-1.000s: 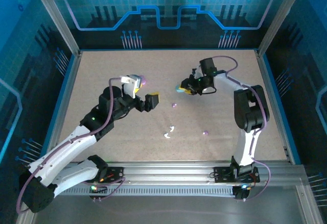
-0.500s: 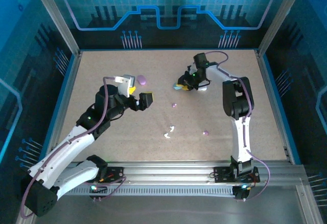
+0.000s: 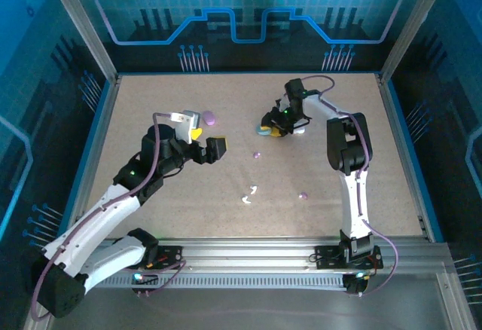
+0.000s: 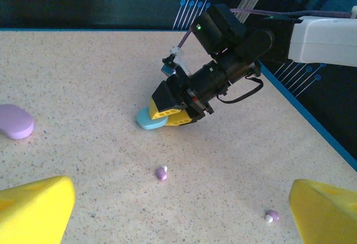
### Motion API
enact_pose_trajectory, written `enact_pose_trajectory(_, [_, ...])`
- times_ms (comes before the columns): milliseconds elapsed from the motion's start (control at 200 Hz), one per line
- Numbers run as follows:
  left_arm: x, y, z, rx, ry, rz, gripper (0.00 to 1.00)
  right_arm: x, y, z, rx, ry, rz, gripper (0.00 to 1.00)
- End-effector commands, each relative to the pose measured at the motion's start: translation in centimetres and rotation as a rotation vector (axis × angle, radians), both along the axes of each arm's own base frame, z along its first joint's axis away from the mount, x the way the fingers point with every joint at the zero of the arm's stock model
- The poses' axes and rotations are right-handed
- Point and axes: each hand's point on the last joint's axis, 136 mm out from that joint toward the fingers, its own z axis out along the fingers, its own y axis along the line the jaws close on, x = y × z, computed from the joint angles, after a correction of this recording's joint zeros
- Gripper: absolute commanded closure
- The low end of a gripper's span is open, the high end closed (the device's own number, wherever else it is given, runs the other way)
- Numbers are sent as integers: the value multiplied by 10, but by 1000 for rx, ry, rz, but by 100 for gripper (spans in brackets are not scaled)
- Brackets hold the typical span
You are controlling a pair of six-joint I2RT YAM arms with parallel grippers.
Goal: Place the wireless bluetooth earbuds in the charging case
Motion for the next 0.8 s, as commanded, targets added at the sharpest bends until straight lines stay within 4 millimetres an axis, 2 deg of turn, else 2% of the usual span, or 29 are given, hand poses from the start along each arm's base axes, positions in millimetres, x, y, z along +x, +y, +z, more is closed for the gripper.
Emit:
enact_pose_trajectory(0, [5, 2, 1, -69, 87, 25, 1, 1, -12, -2, -68, 3, 16, 55])
enact_pose_trajectory(110, [8, 0, 1, -94, 125, 10, 1, 3, -18, 9, -107, -27, 27, 51])
enact_pose_trajectory(305, [9, 4, 6, -98, 89, 24, 1, 4, -32, 43, -178, -110, 53, 46])
enact_pose_trajectory(390, [11, 8, 6, -96, 83, 46, 1, 9, -42, 58, -207, -159, 48, 44])
enact_pose_trajectory(460, [12, 11, 7, -97, 84, 65, 1, 17, -59, 65, -267, -197, 21, 44])
enact_pose_trajectory(630, [12, 16, 3, -87, 78, 89, 1, 42, -106, 61, -385, -253, -63, 44])
enact_pose_trajectory(795, [2, 15, 6, -93, 25, 48, 1, 56, -118, 46, -353, -203, -44, 45])
